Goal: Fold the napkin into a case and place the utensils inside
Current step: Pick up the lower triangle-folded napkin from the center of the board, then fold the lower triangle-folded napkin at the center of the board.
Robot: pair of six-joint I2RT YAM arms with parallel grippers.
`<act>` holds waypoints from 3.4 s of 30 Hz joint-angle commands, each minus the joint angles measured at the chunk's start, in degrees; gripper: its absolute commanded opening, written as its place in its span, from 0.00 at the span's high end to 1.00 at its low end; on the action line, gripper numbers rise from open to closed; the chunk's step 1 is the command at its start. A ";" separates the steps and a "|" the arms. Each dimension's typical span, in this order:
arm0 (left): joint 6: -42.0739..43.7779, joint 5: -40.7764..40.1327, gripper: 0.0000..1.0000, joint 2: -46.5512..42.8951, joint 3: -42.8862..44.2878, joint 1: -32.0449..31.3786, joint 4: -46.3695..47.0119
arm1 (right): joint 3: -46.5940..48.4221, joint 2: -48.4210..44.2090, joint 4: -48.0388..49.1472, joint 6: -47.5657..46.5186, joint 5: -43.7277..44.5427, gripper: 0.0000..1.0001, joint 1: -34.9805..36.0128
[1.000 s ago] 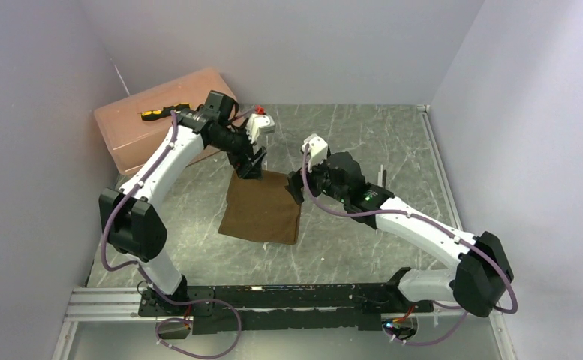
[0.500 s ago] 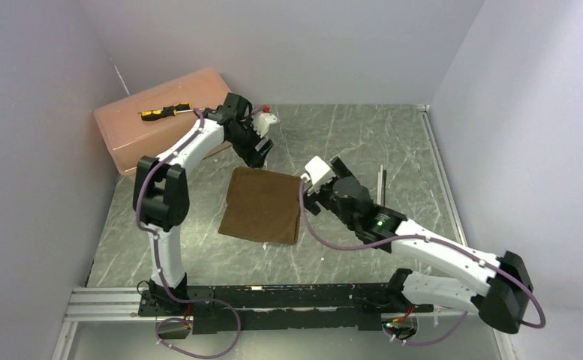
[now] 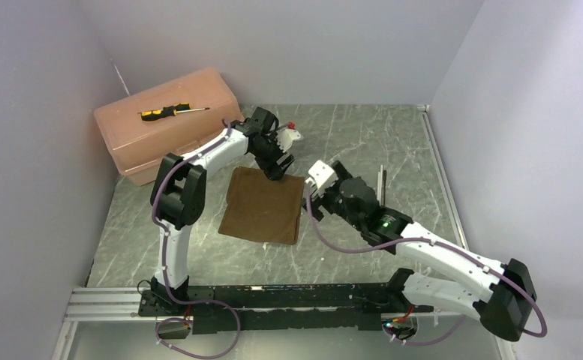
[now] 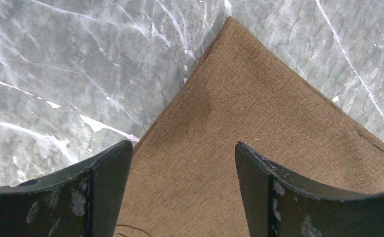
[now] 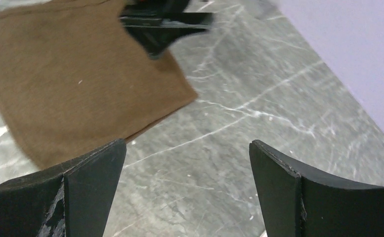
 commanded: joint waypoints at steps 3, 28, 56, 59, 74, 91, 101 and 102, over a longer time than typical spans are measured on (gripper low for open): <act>-0.88 1.17 0.20 2.77 2.08 0.03 1.03 | 1.06 7.01 -5.98 -11.54 -7.92 0.00 7.35; -0.75 2.36 0.19 3.28 3.30 -0.86 0.01 | -4.94 24.01 7.58 -34.35 -10.43 0.00 15.16; 1.00 -1.95 0.21 8.75 -0.20 -4.27 1.80 | -7.62 29.87 17.60 -27.35 -7.04 0.53 17.48; 1.34 -2.63 0.21 9.49 0.46 -4.38 1.22 | -6.60 30.08 18.00 -25.79 -6.06 0.74 17.44; 2.84 -4.15 0.23 10.22 -0.04 -4.54 0.40 | -4.19 29.26 23.66 -15.23 -8.46 1.00 12.84; 3.68 -3.41 0.26 10.91 1.05 -4.55 -1.71 | -1.22 33.66 29.18 -5.94 -16.01 1.00 1.74; 1.78 -0.77 0.31 11.19 3.81 -3.94 -4.25 | 0.03 37.56 31.21 -3.82 -15.52 1.00 -1.21; 1.71 -0.59 0.31 10.76 3.47 -3.90 -4.01 | -0.07 37.86 31.57 -3.73 -15.27 1.00 -1.29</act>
